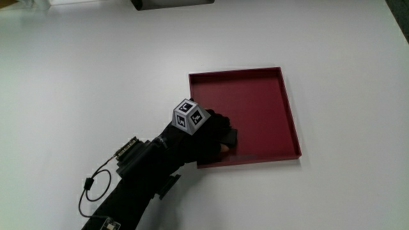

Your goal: Pick charger from plate

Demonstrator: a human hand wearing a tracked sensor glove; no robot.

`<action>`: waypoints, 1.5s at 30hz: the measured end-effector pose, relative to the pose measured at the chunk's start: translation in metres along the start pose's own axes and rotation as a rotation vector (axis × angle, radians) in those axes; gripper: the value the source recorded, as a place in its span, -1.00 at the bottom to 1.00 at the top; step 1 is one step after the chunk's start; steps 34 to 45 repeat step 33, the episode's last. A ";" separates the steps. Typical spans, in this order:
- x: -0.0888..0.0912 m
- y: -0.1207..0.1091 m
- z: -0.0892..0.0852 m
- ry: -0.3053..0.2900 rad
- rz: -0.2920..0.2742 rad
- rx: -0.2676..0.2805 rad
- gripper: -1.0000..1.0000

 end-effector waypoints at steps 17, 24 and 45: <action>0.011 -0.035 0.055 -0.040 -0.087 0.113 1.00; 0.035 -0.060 0.070 -0.022 -0.044 0.085 1.00; 0.064 -0.088 0.058 0.039 -0.129 0.091 1.00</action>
